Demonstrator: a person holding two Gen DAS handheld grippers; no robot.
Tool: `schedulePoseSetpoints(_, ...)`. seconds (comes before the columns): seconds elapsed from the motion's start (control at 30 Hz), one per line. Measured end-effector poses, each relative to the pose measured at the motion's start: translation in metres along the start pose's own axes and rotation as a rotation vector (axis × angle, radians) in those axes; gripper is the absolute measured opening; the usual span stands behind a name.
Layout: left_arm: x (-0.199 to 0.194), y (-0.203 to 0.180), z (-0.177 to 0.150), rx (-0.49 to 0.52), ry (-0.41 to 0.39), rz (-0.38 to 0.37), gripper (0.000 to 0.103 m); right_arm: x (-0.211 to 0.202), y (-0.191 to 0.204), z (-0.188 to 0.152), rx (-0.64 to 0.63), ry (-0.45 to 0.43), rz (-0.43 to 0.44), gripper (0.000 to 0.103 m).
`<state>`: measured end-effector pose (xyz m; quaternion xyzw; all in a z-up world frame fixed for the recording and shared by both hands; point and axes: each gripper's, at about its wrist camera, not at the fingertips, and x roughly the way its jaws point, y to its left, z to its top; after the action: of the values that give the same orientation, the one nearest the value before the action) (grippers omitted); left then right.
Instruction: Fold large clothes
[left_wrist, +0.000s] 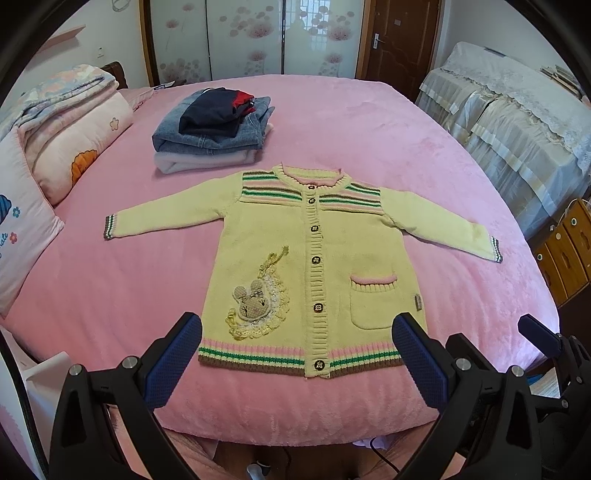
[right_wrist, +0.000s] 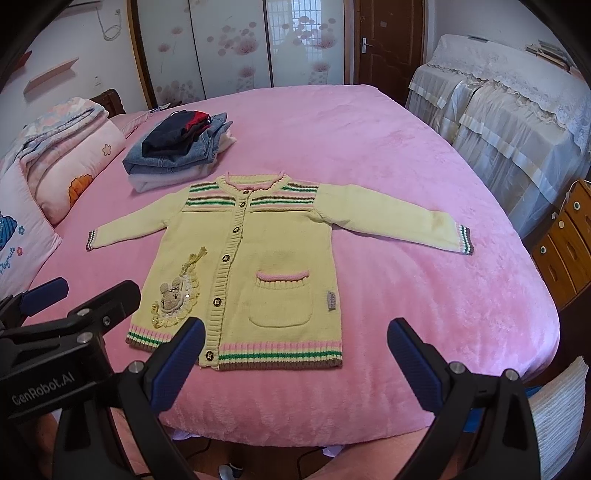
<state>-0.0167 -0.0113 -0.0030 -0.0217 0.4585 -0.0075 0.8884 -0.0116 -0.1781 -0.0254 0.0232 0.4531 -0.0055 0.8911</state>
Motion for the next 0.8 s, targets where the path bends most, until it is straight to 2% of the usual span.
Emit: schedulePoseSetpoints(0.8,0.0008,0.0001,-0.0001,0.0,0.003,0.003,0.102,0.006,-0.0036,0.0006,0.014,0.02,0.012,0.1)
